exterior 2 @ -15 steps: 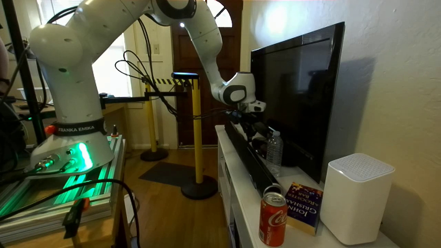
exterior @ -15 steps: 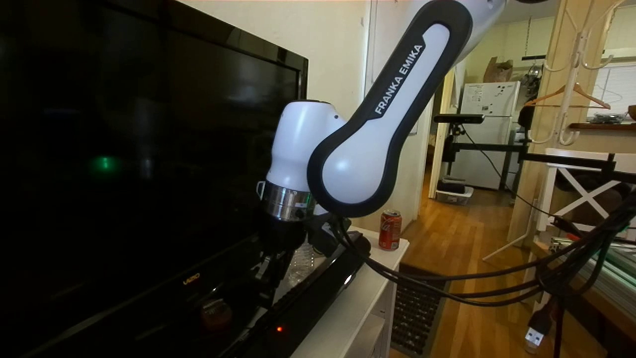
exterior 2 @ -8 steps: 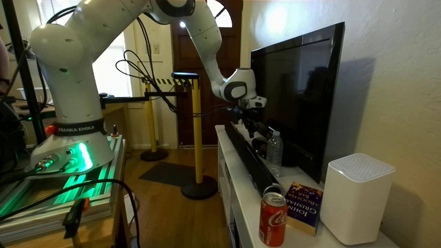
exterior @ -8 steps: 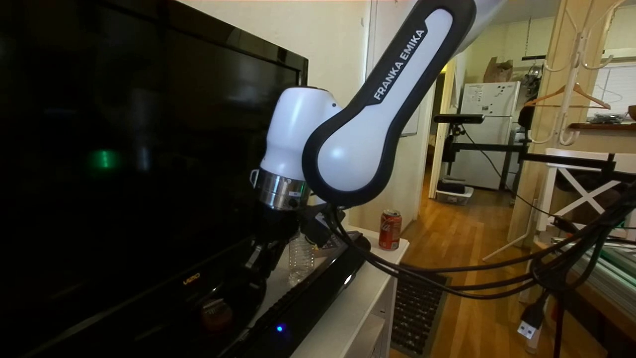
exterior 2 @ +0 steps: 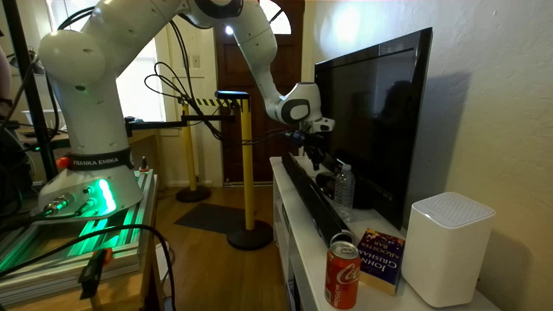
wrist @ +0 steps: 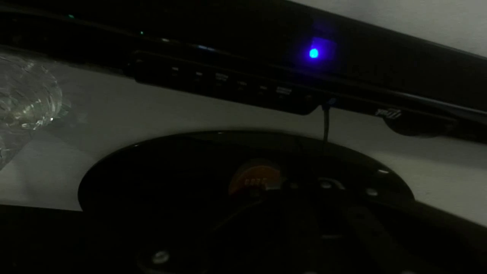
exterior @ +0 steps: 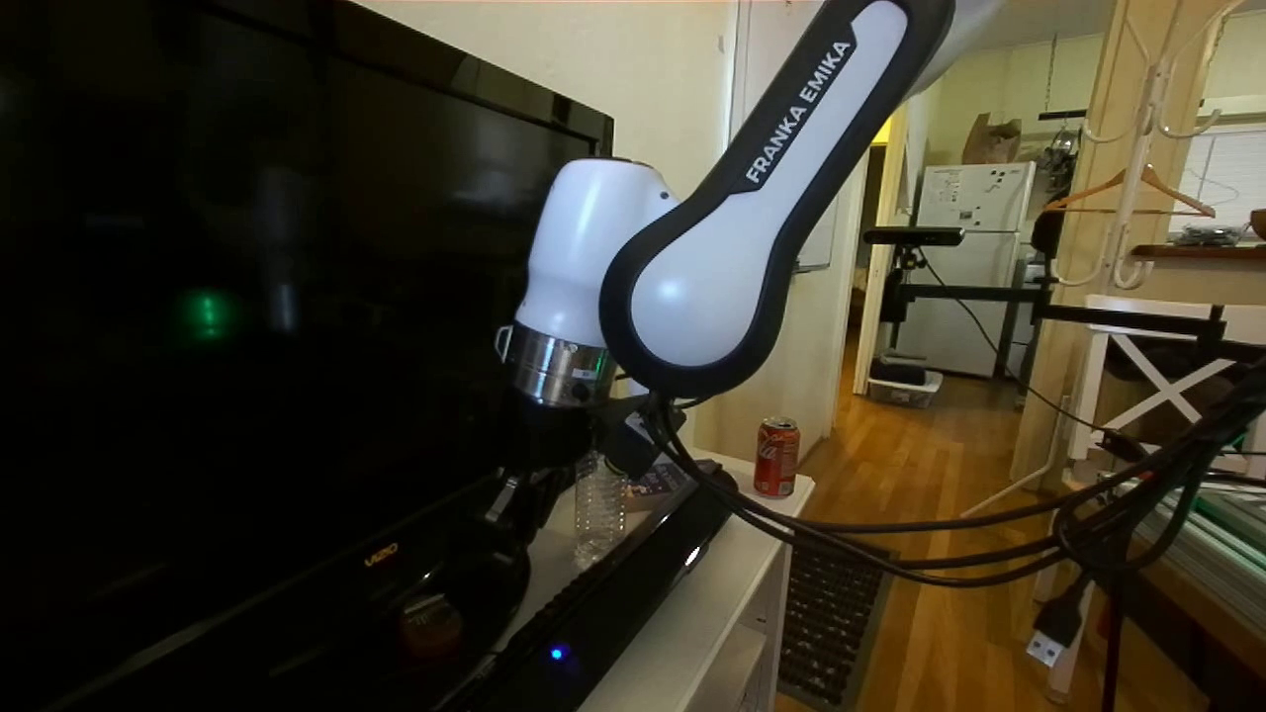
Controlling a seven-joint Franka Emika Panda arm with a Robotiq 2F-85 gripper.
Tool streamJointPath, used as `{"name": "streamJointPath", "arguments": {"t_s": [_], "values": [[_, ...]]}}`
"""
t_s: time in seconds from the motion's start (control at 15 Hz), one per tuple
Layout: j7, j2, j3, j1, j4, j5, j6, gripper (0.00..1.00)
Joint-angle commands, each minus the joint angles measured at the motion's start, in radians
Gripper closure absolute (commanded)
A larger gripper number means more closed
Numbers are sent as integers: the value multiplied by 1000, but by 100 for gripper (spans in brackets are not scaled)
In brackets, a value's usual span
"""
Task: Press a button on the speaker
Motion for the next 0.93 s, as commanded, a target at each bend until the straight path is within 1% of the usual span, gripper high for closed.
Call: {"name": "streamJointPath", "arguments": {"t_s": [0.0,0.27,0.4,0.47,0.53,0.67,0.73,0.87], "values": [[21,-21,-20,20,-15,-2,-20,100],[24,-24,-24,22,-19,0,-24,100],[31,-35,-15,16,-20,10,-73,100],[51,-49,-24,25,-28,11,-103,74],[51,-62,-13,17,-35,16,-131,73],[60,-118,9,8,-70,31,-187,60],[69,-151,15,9,-87,35,-217,53],[98,-220,13,22,-126,31,-266,38]]}}
